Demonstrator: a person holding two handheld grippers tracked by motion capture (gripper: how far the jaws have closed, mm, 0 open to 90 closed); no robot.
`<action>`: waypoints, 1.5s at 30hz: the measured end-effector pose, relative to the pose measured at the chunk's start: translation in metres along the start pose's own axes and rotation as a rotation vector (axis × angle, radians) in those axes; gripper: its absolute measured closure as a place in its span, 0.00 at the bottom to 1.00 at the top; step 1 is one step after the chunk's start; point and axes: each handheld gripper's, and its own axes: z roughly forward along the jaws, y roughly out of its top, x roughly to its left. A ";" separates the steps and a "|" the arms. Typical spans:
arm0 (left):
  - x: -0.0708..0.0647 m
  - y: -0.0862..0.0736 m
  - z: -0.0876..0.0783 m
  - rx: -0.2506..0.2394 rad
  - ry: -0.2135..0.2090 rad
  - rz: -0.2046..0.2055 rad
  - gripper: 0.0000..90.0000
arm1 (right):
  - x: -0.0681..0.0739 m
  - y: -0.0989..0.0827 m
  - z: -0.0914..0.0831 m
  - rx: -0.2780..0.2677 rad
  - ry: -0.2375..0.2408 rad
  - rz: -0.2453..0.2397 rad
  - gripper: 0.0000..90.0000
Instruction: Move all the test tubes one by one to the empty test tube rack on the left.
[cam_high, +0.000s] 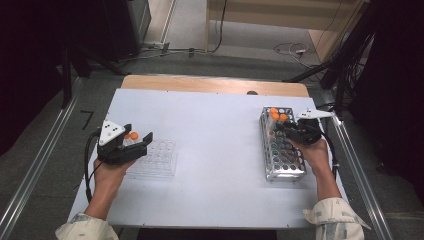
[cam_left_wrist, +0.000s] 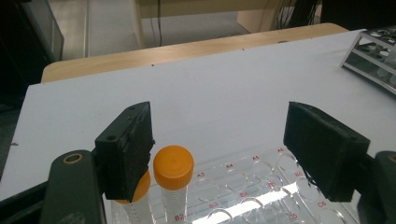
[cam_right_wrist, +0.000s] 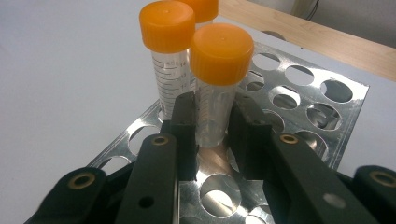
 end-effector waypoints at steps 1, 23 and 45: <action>0.000 0.000 0.000 0.001 0.000 0.000 0.28 | 0.000 0.000 0.000 0.001 0.001 -0.001 0.79; -0.003 0.000 0.000 0.007 -0.013 0.010 0.24 | 0.004 0.013 -0.019 -0.067 -0.030 -0.011 0.80; -0.009 0.001 0.001 0.005 -0.025 0.019 0.23 | 0.023 0.024 -0.064 -0.165 0.037 0.038 0.80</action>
